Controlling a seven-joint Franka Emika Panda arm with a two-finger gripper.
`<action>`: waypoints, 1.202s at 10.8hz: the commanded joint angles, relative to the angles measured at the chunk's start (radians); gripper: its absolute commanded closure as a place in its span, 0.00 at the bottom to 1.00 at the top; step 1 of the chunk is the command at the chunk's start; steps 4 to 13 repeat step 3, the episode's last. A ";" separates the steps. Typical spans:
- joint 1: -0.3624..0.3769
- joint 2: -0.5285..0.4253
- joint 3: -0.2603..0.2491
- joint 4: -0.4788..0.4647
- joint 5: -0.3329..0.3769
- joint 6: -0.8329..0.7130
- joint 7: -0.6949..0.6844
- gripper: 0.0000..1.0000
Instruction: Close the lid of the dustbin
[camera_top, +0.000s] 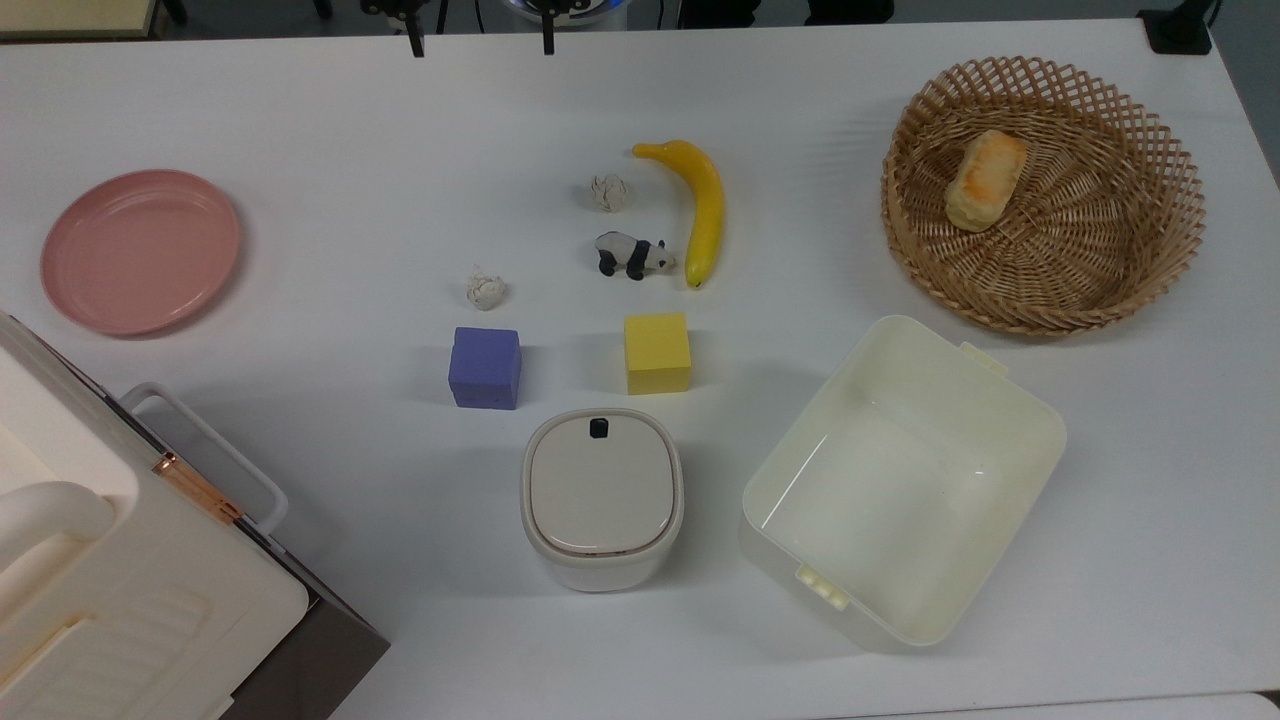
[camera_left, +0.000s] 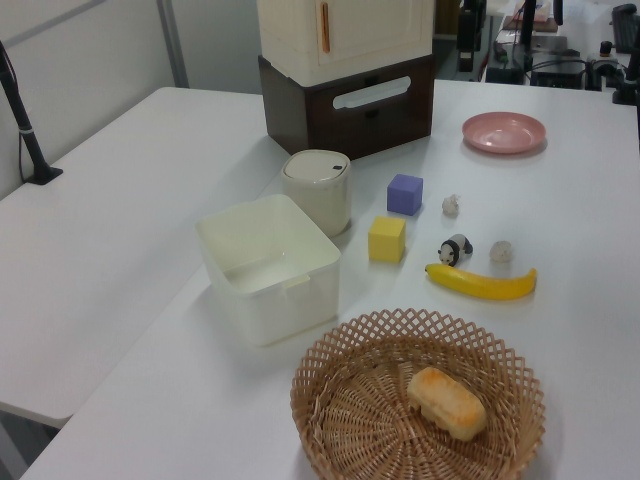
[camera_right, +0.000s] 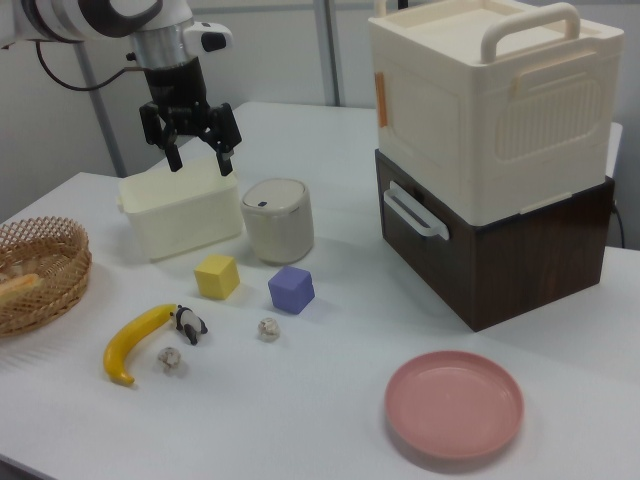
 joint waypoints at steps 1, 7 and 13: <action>0.004 -0.017 0.001 -0.019 -0.016 -0.018 0.025 0.00; 0.006 -0.017 0.001 -0.019 -0.016 -0.023 0.024 0.00; 0.006 -0.017 0.001 -0.019 -0.016 -0.023 0.024 0.00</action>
